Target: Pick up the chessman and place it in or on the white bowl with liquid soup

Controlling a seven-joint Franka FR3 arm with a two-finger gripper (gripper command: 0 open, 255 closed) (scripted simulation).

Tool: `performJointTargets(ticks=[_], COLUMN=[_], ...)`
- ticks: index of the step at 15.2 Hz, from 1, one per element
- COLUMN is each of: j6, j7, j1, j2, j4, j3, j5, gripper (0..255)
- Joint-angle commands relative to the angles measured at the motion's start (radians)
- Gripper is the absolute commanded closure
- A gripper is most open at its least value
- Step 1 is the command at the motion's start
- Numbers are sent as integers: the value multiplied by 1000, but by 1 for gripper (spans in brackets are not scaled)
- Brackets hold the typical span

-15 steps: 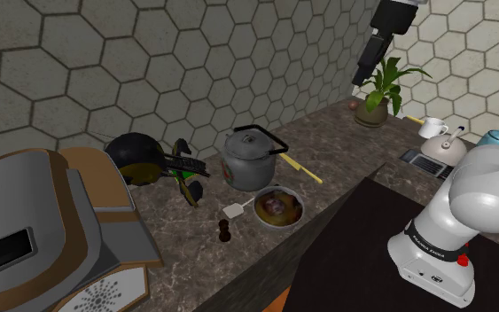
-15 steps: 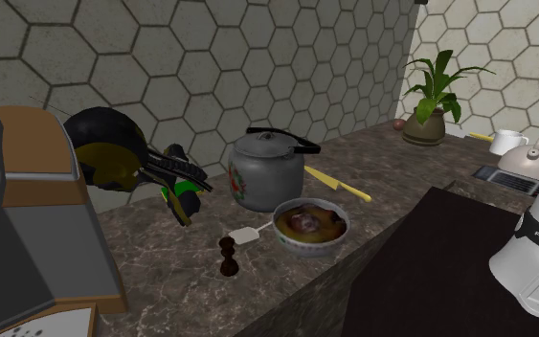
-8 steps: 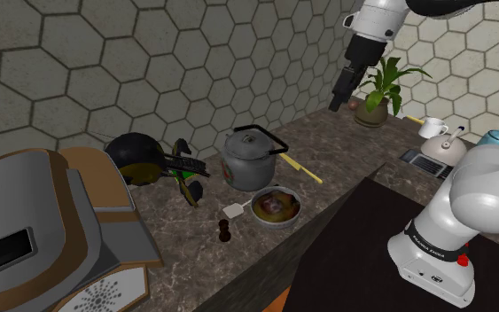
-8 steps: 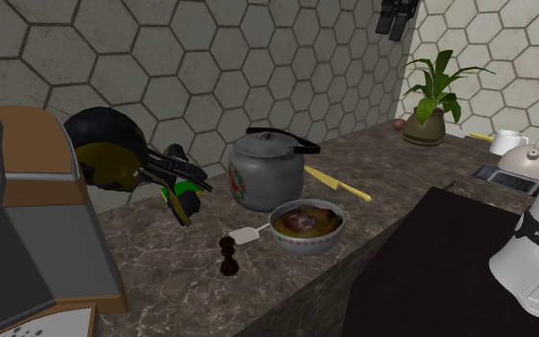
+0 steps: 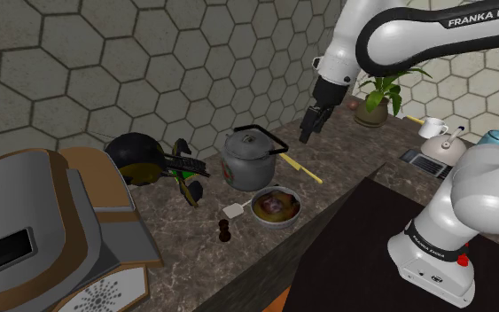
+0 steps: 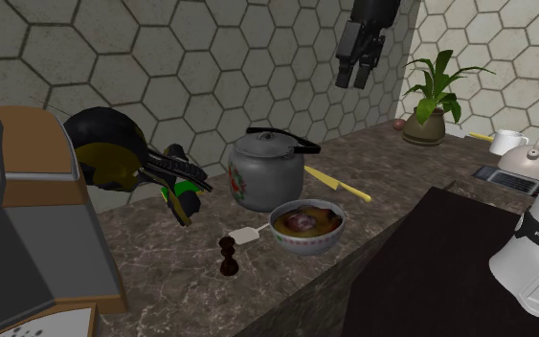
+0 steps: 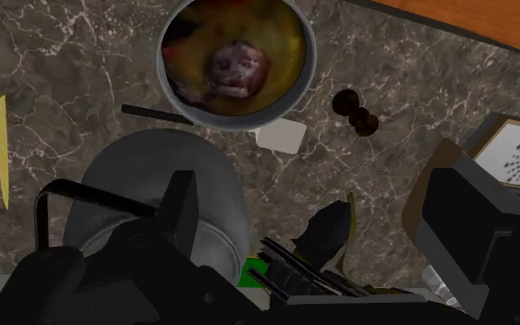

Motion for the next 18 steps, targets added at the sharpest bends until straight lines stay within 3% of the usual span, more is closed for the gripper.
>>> performJointTargets(ticks=[1, 11, 18], j6=[75, 437, 655], j7=[12, 76, 152], j1=[10, 56, 81], j2=[53, 395, 687], j4=[-15, -10, 81], j3=[23, 134, 187], j5=[20, 91, 61], gripper=[0, 0, 0])
